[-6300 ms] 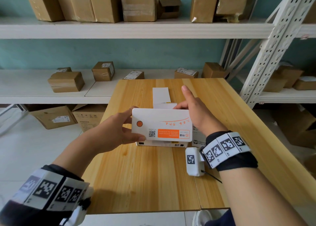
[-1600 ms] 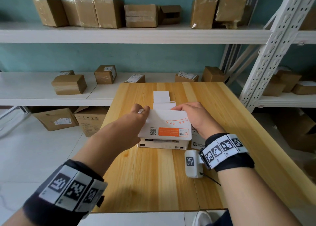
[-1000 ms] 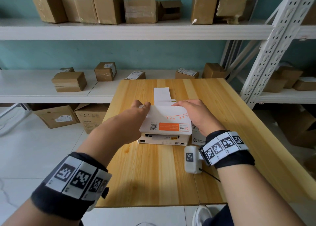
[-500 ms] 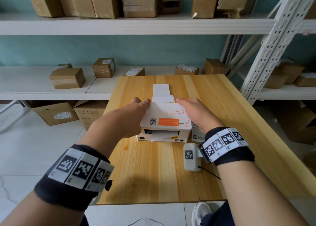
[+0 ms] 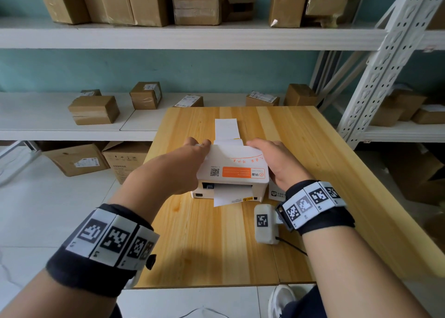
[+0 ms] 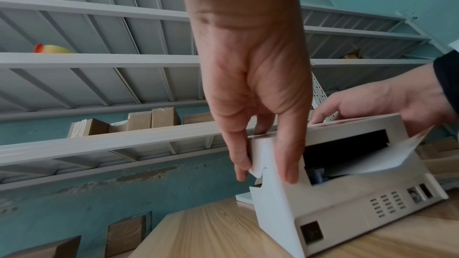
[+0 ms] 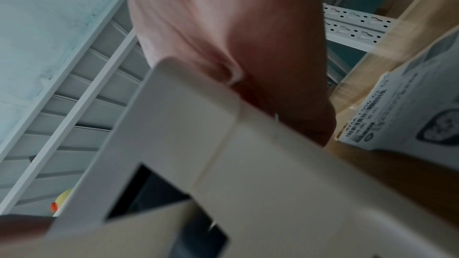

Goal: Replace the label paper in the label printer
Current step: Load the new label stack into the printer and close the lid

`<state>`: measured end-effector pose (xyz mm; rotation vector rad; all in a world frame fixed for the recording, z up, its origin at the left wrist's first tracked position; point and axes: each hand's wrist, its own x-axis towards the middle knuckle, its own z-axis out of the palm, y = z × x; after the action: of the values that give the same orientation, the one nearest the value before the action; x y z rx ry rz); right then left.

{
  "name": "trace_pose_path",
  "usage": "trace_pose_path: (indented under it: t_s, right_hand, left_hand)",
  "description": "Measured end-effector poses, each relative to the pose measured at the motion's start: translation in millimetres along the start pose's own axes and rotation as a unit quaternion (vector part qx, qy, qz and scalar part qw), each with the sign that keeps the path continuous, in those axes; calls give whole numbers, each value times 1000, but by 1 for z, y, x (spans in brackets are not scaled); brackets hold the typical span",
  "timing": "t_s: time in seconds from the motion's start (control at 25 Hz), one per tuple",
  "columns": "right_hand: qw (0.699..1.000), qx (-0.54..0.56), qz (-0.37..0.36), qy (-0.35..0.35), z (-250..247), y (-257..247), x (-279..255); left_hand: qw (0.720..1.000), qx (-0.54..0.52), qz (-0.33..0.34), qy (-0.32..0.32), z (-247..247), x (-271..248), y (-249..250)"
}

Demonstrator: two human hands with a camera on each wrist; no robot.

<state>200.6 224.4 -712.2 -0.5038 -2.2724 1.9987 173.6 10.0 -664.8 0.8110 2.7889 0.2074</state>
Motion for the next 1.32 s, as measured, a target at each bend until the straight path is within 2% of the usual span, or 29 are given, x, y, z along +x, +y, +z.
trace_pose_path:
  t_s: [0.24, 0.52, 0.84, 1.04, 1.32]
  right_hand:
    - [999, 30, 27, 4, -1, 7, 6]
    - [997, 45, 59, -30, -2, 1, 0]
    - [996, 60, 62, -30, -2, 6, 1]
    - [997, 53, 50, -36, -3, 4, 0]
    - [996, 82, 46, -13, -1, 4, -3]
  left_hand:
    - [1000, -13, -4, -15, -1, 2, -4]
    - [999, 0, -16, -34, -1, 5, -5]
    - [999, 21, -20, -39, -1, 10, -3]
    - [998, -3, -28, -55, 3, 9, -1]
    - [997, -61, -28, -38, 9, 9, -3]
